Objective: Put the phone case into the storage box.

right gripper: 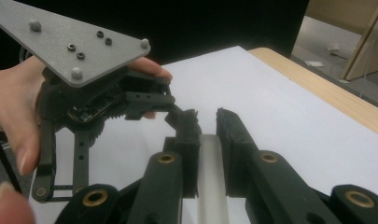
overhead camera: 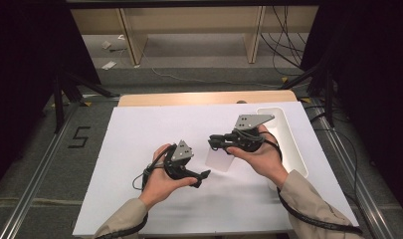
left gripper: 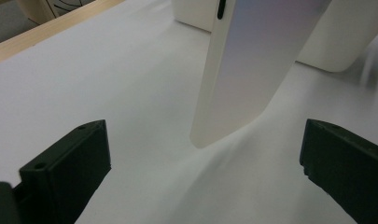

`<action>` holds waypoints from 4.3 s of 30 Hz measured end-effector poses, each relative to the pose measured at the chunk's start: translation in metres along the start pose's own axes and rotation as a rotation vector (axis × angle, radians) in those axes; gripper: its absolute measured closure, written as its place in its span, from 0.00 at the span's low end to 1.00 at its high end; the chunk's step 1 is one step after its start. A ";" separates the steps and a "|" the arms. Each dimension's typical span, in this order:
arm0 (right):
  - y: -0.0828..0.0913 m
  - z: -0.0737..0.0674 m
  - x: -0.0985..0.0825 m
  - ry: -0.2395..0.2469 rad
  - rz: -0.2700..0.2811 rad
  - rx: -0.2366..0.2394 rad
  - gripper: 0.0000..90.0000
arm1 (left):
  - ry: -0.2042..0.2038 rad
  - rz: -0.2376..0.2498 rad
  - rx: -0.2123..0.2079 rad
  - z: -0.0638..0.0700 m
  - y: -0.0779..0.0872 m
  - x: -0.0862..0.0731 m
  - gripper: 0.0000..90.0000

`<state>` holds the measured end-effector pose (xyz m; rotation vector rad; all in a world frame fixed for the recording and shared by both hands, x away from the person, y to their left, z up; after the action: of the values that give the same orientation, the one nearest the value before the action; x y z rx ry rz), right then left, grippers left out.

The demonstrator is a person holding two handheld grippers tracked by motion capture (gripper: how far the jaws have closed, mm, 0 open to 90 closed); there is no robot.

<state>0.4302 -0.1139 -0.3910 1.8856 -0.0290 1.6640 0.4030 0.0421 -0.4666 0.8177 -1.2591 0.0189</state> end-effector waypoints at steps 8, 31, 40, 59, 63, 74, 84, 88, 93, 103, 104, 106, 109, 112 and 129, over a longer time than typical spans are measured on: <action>0.000 -0.001 -0.001 0.010 -0.013 0.013 0.89 | -0.006 0.004 -0.008 0.001 -0.001 0.000 0.04; 0.005 -0.004 0.004 0.020 -0.020 0.047 0.89 | -0.006 0.005 -0.031 0.003 -0.004 0.000 0.08; 0.006 -0.006 0.005 0.029 -0.030 0.070 0.89 | -0.011 0.000 -0.036 0.004 -0.006 -0.001 0.11; 0.007 -0.010 0.005 0.038 -0.050 0.110 0.89 | -0.011 0.001 -0.053 0.003 -0.008 -0.003 0.14; 0.007 -0.010 0.005 0.040 -0.049 0.118 0.89 | -0.011 -0.004 -0.053 0.003 -0.008 -0.004 0.14; 0.008 -0.014 0.007 0.039 -0.043 0.144 0.89 | -0.022 -0.007 -0.077 0.006 -0.010 -0.004 0.18; 0.007 -0.015 0.006 0.039 -0.049 0.159 0.89 | -0.065 -0.021 -0.117 0.011 -0.013 -0.005 0.31; 0.007 -0.016 0.006 0.041 -0.048 0.162 0.89 | -0.070 -0.019 -0.132 0.012 -0.014 -0.006 0.36; 0.007 -0.017 0.007 0.042 -0.047 0.169 0.89 | -0.081 -0.024 -0.150 0.013 -0.015 -0.007 0.41; 0.008 -0.018 0.008 0.042 -0.042 0.179 0.89 | -0.112 -0.025 -0.191 0.017 -0.018 -0.009 0.58; 0.008 -0.018 0.008 0.044 -0.041 0.182 0.89 | -0.125 -0.027 -0.199 0.018 -0.018 -0.010 0.63; 0.008 -0.018 0.008 0.045 -0.043 0.186 0.89 | -0.128 -0.026 -0.202 0.019 -0.018 -0.009 0.64; 0.008 -0.019 0.007 0.052 -0.044 0.193 0.89 | -0.138 -0.028 -0.211 0.020 -0.018 -0.009 0.71; 0.008 -0.019 0.007 0.058 -0.044 0.203 0.89 | -0.156 -0.033 -0.219 0.021 -0.017 -0.010 0.73; 0.009 -0.014 0.010 0.110 0.028 0.158 0.62 | -0.123 -0.060 -0.217 0.018 -0.010 -0.007 0.90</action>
<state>0.4166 -0.1110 -0.3776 1.9119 0.1251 1.8339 0.3899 0.0280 -0.4768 0.6758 -1.3251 -0.2153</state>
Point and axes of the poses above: each handheld gripper's, and its own axes: y roughly backward along the jaws, x roughly out of its top, z roughly to its right, the point moved 5 cm from there along -y, roughly forward along the jaws, and after that the axes turned 5 degrees about -x, right-handed, at the moved point
